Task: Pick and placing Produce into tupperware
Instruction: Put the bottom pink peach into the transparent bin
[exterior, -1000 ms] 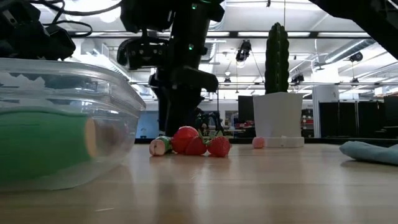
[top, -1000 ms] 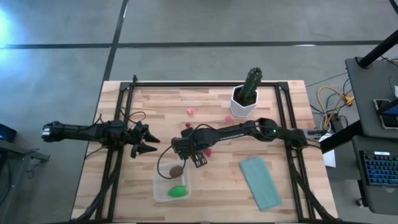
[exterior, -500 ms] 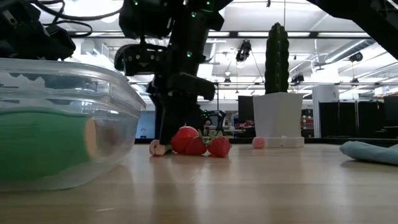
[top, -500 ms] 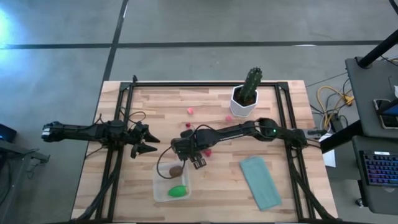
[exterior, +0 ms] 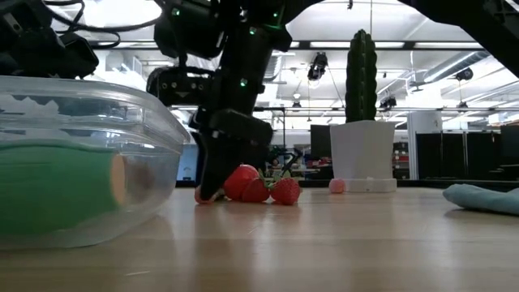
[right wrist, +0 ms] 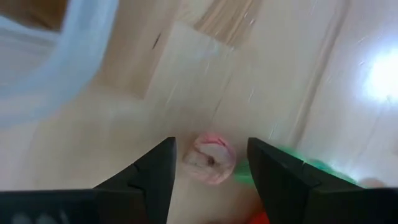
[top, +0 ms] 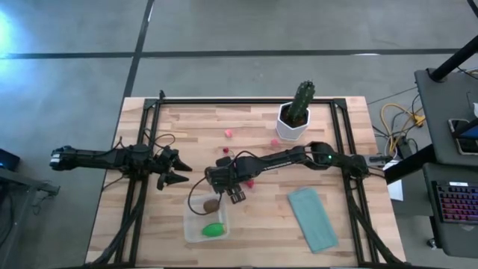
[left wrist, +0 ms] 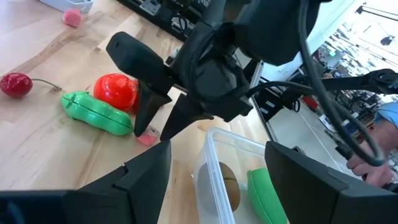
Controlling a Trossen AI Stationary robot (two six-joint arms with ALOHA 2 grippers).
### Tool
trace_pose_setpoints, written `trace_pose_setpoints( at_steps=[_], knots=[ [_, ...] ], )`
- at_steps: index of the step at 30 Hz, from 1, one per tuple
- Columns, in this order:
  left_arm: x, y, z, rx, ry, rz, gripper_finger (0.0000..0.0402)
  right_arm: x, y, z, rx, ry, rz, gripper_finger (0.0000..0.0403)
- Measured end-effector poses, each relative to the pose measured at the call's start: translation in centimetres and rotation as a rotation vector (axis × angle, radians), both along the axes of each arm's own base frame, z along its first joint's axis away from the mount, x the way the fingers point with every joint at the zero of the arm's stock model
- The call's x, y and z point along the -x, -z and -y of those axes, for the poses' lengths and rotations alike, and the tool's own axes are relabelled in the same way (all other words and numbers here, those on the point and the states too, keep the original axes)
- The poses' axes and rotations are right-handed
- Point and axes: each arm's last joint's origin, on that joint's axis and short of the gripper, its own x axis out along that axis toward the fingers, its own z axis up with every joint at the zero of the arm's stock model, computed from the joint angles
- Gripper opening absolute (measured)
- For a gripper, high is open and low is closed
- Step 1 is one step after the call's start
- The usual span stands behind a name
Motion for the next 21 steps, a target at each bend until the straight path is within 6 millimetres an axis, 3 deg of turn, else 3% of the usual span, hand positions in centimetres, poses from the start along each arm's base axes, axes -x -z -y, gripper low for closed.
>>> trace_pose_setpoints(
  at_steps=[12,21],
  knots=[
    [0.0,0.0,0.0,0.000,0.000,0.000,0.0246,0.6,1.1,0.0,-0.003,0.016,-0.031,0.0134],
    [0.0,0.0,0.0,0.000,0.000,-0.001,0.0246,0.5,-0.1,0.1,-0.002,0.036,-0.051,0.0096]
  ],
)
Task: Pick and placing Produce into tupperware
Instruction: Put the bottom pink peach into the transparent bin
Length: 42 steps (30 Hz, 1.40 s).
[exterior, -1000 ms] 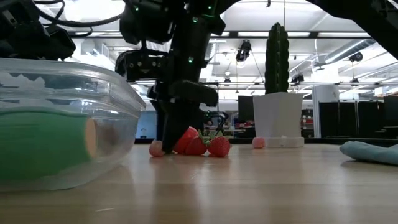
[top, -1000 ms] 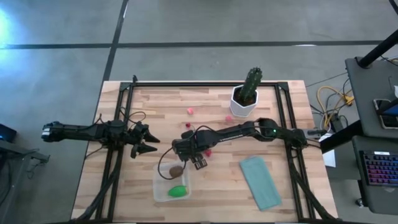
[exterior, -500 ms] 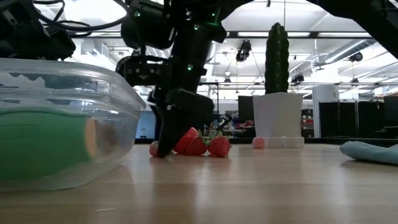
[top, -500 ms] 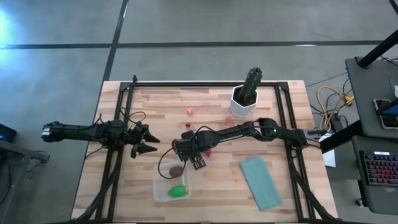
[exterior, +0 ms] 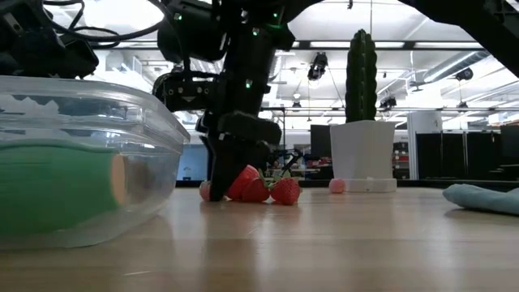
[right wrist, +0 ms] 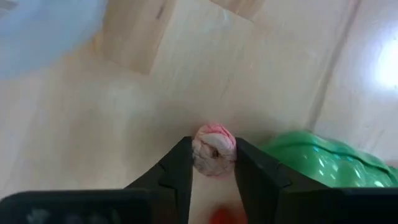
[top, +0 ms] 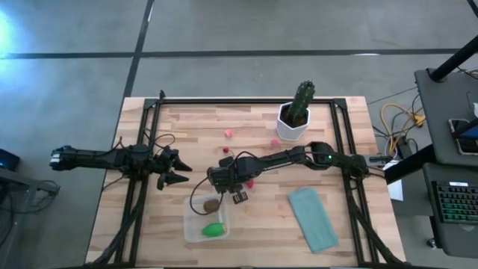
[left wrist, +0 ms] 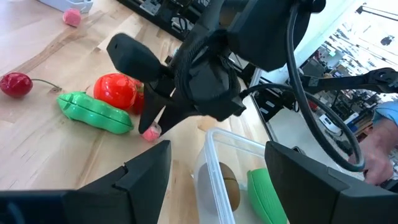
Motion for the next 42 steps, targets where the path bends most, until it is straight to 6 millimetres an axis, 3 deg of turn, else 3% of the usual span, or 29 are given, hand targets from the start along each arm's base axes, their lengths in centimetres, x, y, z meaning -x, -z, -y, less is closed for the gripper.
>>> trace_pose_setpoints(
  at_steps=[4,9,13,16,19,31,42],
  knots=[
    [0.0,0.0,0.0,0.000,0.000,0.000,0.0246,0.2,-2.3,0.2,0.013,0.046,-0.010,0.0096],
    [0.0,0.0,0.0,0.000,0.000,0.000,0.0246,0.8,-7.3,0.0,-0.013,0.102,0.050,0.0105],
    [0.0,0.0,0.0,0.000,0.000,0.000,0.0246,1.4,-11.1,-1.4,-0.071,0.058,0.107,0.0111],
    [0.0,0.0,0.0,0.000,0.000,0.000,0.0246,1.8,-12.6,-3.2,-0.158,-0.013,0.120,0.0115],
    [0.0,0.0,0.0,0.000,0.000,0.001,0.0246,2.0,-12.6,-4.9,-0.190,-0.049,0.113,0.0115],
    [0.0,0.0,0.0,0.000,0.000,0.002,0.0246,0.7,-8.7,-10.2,-0.301,-0.032,0.119,0.0116],
    [0.0,0.0,0.0,0.000,0.000,0.001,0.0246,-0.8,-7.1,-10.4,-0.339,0.061,0.194,0.0131]
  ],
)
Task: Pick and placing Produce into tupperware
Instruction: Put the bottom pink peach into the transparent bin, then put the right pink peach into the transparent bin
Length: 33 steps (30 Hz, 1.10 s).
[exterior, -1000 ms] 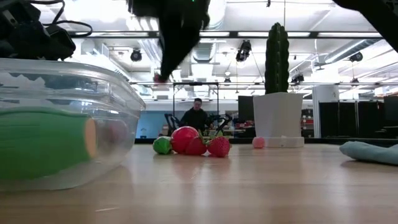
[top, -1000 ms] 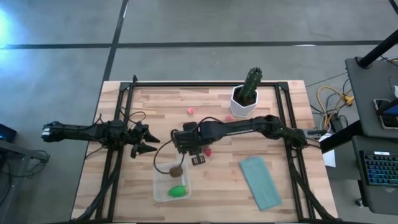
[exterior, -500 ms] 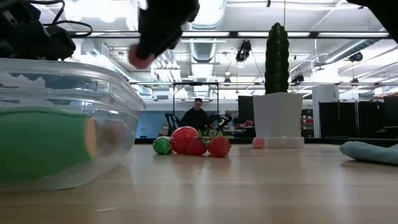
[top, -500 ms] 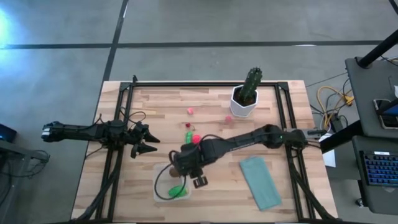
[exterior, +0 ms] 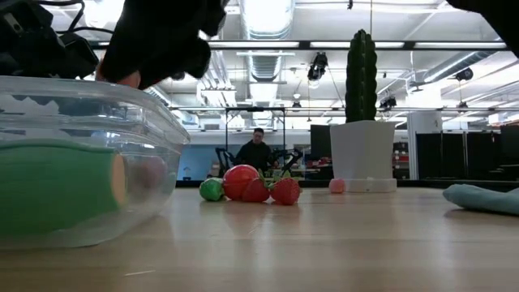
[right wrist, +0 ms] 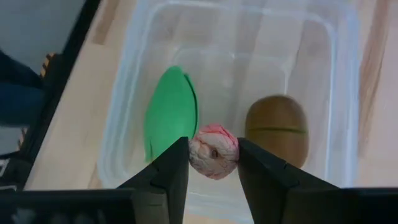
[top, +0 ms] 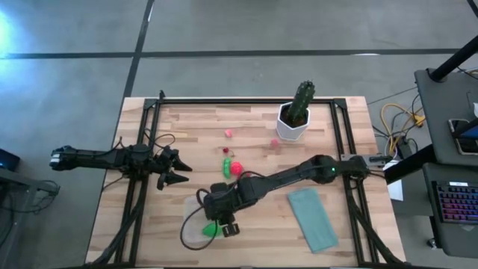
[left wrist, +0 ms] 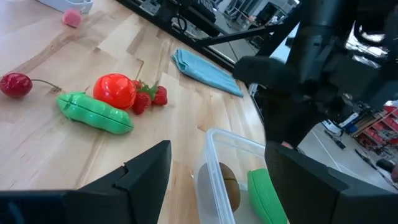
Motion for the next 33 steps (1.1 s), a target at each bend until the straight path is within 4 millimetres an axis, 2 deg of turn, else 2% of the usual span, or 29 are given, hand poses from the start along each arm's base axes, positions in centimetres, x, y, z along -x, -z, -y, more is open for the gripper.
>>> trace_pose_setpoints(
  at_steps=[4,9,11,14,17,18,22,29,33],
  knots=[
    [0.0,0.0,0.0,0.000,0.000,0.000,0.0246,-0.1,0.5,0.0,-0.028,0.056,-0.024,0.0177],
    [0.0,0.0,0.0,0.000,0.000,0.000,0.0246,-0.2,0.2,0.2,-0.006,0.121,-0.006,0.0236],
    [0.0,0.0,0.0,0.000,0.000,0.000,0.0246,-0.2,-0.6,0.4,0.032,0.151,0.023,0.0252],
    [0.0,0.0,0.0,0.000,0.000,0.001,0.0246,0.2,-2.8,1.3,0.124,0.212,0.081,0.0265],
    [0.0,0.0,0.0,0.000,0.000,0.002,0.0246,1.1,-4.6,3.1,0.139,0.257,0.055,0.0269],
    [0.0,0.0,0.0,0.000,0.000,0.002,0.0246,1.5,-4.7,3.8,0.151,0.276,0.010,0.0269],
    [0.0,0.0,0.0,0.000,0.000,0.002,0.0246,2.6,-3.6,6.9,0.196,0.363,-0.201,0.0264],
    [0.0,0.0,0.0,0.000,0.000,0.002,0.0246,3.0,-2.2,11.6,0.177,0.533,-0.349,0.0245],
    [0.0,0.0,0.0,0.000,0.000,0.003,0.0246,4.2,-1.2,14.7,0.228,0.643,-0.504,0.0238]
  ],
)
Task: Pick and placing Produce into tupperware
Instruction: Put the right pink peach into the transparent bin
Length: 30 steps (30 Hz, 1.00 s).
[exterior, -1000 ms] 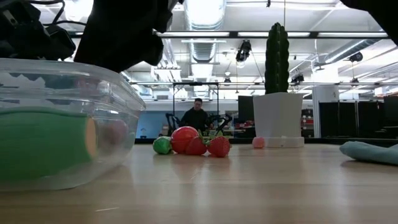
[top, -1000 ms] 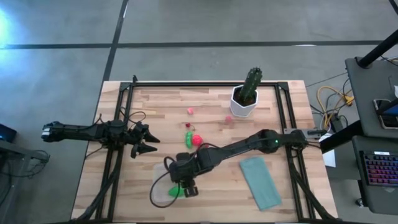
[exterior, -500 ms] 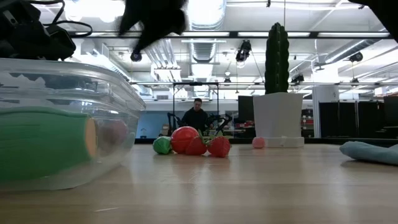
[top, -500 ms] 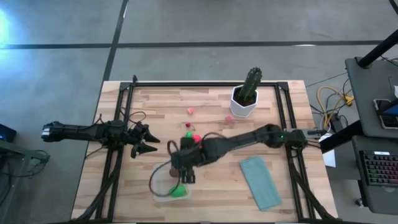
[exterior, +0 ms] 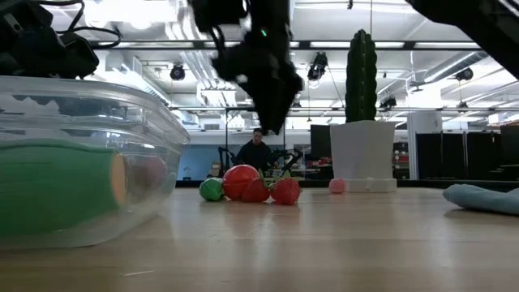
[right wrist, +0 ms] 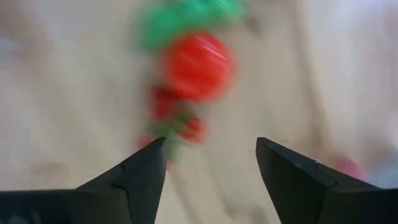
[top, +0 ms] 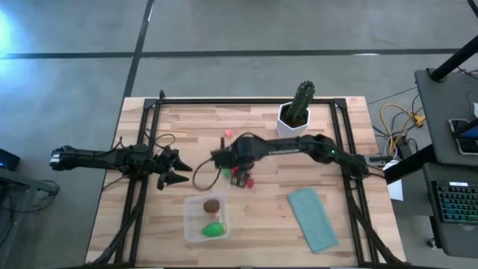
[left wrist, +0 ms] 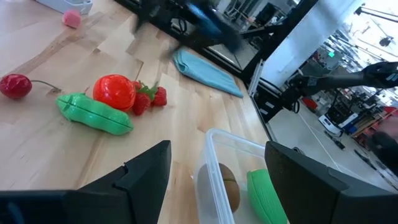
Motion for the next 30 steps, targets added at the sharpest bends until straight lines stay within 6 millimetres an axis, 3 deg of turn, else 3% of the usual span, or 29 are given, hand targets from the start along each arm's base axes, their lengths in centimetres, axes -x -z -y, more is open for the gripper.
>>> trace_pose_setpoints(
  at_steps=[4,11,16,19,21,24,27,30],
  knots=[
    [0.0,0.0,0.0,0.000,0.000,0.000,0.0246,1.1,0.8,2.2,0.111,-0.067,-0.150,0.0238],
    [0.0,0.0,0.0,0.000,0.000,0.000,0.0246,1.6,2.4,2.6,0.127,-0.379,-0.293,0.0238],
    [0.0,0.0,0.0,0.000,0.000,0.001,0.0246,2.4,4.3,4.5,0.126,-0.310,-0.370,0.0239],
    [0.0,0.0,0.0,0.000,0.000,0.000,0.0246,3.0,5.1,6.1,0.023,-0.184,-0.371,0.0239],
    [0.0,0.0,0.0,0.000,0.000,0.001,0.0246,3.5,5.0,7.3,-0.033,-0.142,-0.367,0.0237],
    [0.0,0.0,0.0,0.000,0.000,0.001,0.0246,4.7,3.1,8.6,-0.022,-0.188,-0.353,0.0236],
    [0.0,0.0,0.0,0.000,0.000,0.001,0.0246,6.0,1.3,9.0,-0.010,-0.287,-0.347,0.0235],
    [0.0,0.0,0.0,0.000,0.001,0.001,0.0246,7.2,0.8,9.1,-0.025,-0.366,-0.366,0.0235]
  ],
)
